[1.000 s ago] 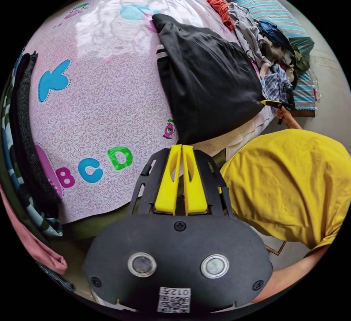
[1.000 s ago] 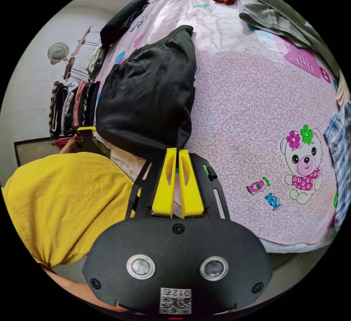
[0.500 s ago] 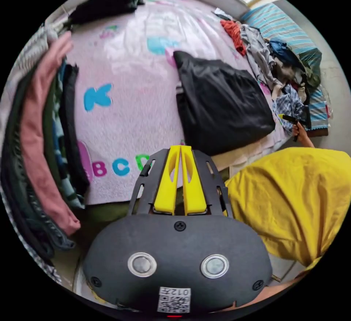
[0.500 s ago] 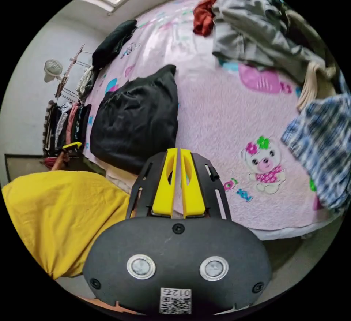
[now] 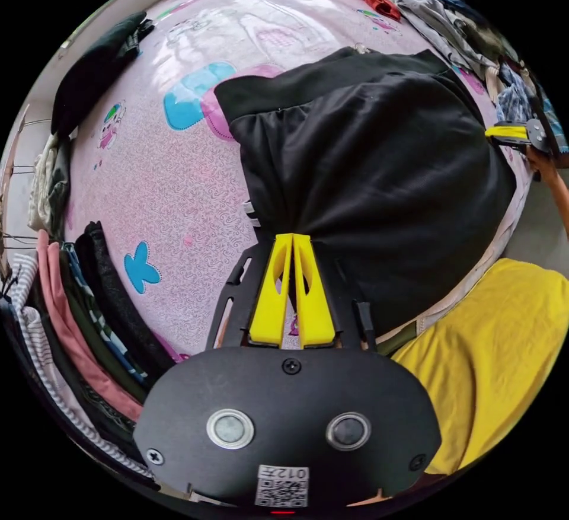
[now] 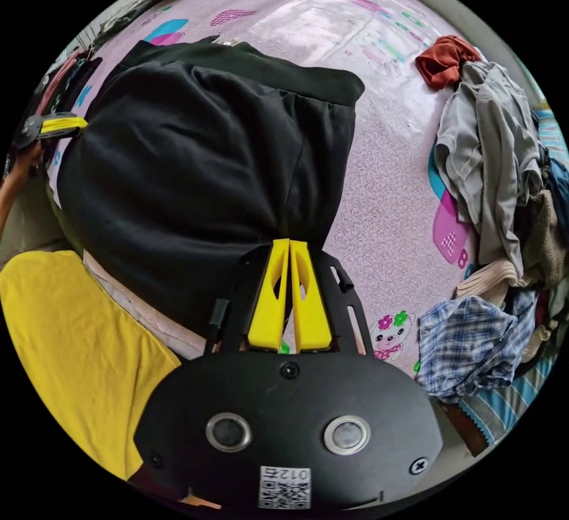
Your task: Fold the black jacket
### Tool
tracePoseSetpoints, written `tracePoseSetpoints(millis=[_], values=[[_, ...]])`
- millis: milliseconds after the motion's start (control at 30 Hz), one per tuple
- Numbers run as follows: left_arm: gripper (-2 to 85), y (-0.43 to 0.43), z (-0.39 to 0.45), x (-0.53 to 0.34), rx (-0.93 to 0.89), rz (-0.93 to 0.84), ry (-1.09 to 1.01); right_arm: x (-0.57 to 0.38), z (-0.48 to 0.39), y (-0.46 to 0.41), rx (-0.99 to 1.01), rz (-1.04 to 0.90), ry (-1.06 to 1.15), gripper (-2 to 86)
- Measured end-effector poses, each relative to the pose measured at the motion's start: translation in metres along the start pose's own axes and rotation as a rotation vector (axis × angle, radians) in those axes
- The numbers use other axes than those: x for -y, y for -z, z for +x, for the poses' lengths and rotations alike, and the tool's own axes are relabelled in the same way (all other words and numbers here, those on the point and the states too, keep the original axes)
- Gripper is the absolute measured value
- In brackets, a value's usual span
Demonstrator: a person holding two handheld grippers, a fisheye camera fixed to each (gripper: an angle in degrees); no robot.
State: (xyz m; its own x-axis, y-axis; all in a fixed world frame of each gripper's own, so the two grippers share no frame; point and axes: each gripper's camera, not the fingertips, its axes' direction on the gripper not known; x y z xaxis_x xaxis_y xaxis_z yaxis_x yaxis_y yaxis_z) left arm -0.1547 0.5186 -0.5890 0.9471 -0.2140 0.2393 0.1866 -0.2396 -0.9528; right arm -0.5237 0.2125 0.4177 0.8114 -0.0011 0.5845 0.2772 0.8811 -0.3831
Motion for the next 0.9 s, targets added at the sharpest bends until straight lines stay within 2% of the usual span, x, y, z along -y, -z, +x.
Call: tracePoseSetpoints(millis=[267,400,467,533,633,767,900], values=[[0.3,0.02,0.004,0.012,0.029,0.013,-0.144,0.024,-0.032,-0.026,-0.081,-0.02,0.024,0.8],[0.4,0.028,-0.018,0.017,-0.089,-0.017,-0.062,0.025,-0.035,-0.032,-0.062,-0.011,0.025,0.6],[0.4,0.04,-0.033,0.017,-0.169,-0.023,0.016,0.023,-0.023,-0.02,0.009,0.003,-0.042,0.4],[0.4,0.077,-0.047,0.013,-0.185,0.125,0.092,0.019,-0.016,0.001,0.038,0.109,-0.082,0.2],[0.4,0.105,-0.051,0.032,-0.184,0.248,0.097,0.03,-0.007,0.024,0.074,0.282,-0.147,0.1],[0.2,0.094,-0.04,0.077,-0.117,0.184,0.039,0.074,-0.003,0.008,0.13,0.286,-0.212,0.0],[0.0,0.05,-0.048,0.1,-0.019,0.016,0.073,0.098,0.002,-0.022,0.111,0.198,-0.247,-0.1]])
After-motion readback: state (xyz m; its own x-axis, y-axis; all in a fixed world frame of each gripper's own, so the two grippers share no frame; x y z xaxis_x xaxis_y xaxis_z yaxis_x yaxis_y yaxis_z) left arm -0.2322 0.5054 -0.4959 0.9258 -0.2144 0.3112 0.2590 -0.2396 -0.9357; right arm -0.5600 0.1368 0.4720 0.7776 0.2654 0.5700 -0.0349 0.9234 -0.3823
